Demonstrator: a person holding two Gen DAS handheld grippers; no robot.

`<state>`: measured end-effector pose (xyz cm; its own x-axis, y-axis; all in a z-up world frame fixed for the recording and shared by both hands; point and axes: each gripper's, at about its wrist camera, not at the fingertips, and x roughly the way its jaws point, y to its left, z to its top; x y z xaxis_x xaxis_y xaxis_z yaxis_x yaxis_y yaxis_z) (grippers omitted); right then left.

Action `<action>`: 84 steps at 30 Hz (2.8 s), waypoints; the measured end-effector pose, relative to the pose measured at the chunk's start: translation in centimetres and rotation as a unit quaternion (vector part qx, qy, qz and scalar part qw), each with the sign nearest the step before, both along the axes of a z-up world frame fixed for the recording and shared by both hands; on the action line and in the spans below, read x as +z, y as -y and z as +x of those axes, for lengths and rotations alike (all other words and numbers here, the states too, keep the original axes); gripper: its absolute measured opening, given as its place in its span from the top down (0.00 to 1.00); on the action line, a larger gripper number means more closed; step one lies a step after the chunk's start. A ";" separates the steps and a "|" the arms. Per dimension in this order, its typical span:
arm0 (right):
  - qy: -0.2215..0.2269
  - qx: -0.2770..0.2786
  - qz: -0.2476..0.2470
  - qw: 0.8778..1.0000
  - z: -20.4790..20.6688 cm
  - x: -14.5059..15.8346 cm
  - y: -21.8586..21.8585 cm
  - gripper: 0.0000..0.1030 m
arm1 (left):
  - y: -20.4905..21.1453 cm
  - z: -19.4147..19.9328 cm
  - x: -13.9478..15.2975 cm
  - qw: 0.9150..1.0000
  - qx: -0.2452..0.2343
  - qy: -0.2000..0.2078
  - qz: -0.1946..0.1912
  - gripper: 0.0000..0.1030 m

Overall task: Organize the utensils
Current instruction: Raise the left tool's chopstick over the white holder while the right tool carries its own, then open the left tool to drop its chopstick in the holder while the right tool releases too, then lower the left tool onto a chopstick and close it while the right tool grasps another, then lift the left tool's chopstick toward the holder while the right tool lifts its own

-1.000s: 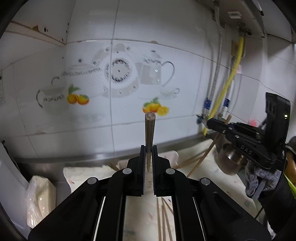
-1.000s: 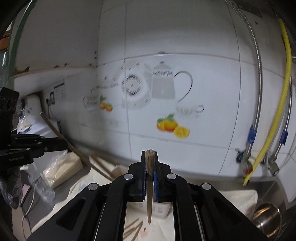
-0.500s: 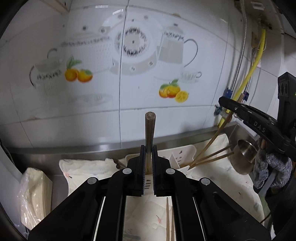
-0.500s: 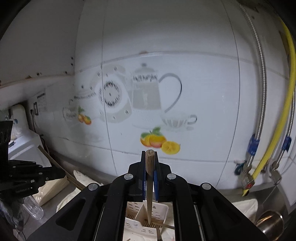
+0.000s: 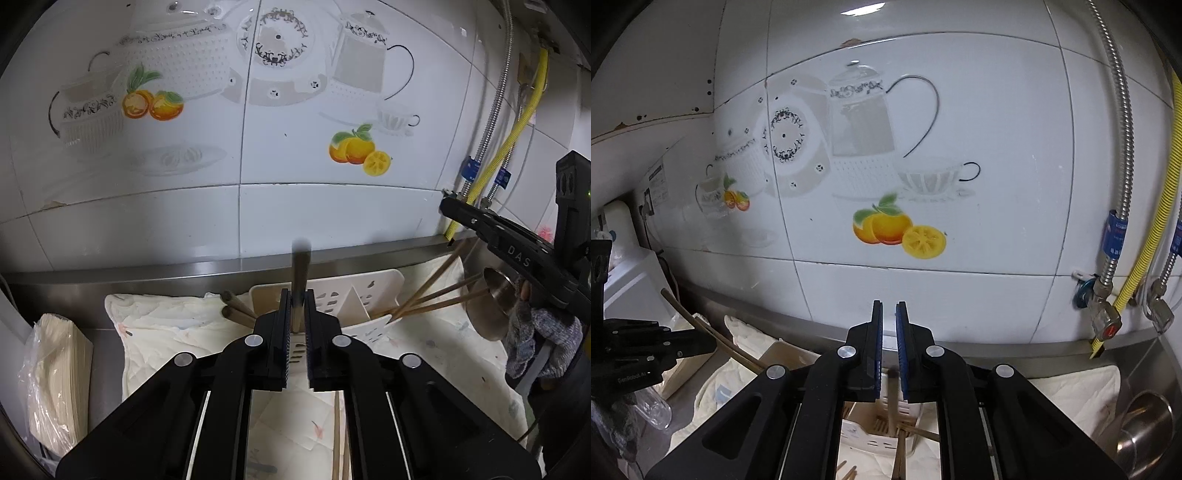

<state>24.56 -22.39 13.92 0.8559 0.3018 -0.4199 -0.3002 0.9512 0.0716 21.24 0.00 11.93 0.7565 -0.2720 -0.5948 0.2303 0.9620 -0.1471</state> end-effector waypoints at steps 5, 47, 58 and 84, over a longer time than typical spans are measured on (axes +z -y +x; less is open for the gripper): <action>0.010 -0.002 0.000 1.000 -0.6 0.7 0.4 0.85 | -0.3 -0.5 0.6 1.000 0.003 0.008 -0.003 0.90; -0.162 0.052 -0.031 0.985 -19.4 -18.4 -3.5 0.76 | -2.1 -14.5 -9.8 0.998 0.045 -0.027 -0.024 0.78; -0.206 0.037 -0.024 0.978 -18.7 -21.5 -3.6 0.84 | -1.4 -14.4 -12.8 0.997 0.035 -0.060 -0.030 0.78; -0.211 0.013 -0.019 0.977 -18.7 -22.0 -2.6 0.93 | 2.7 -14.6 -18.8 0.991 -0.034 -0.128 -0.018 0.78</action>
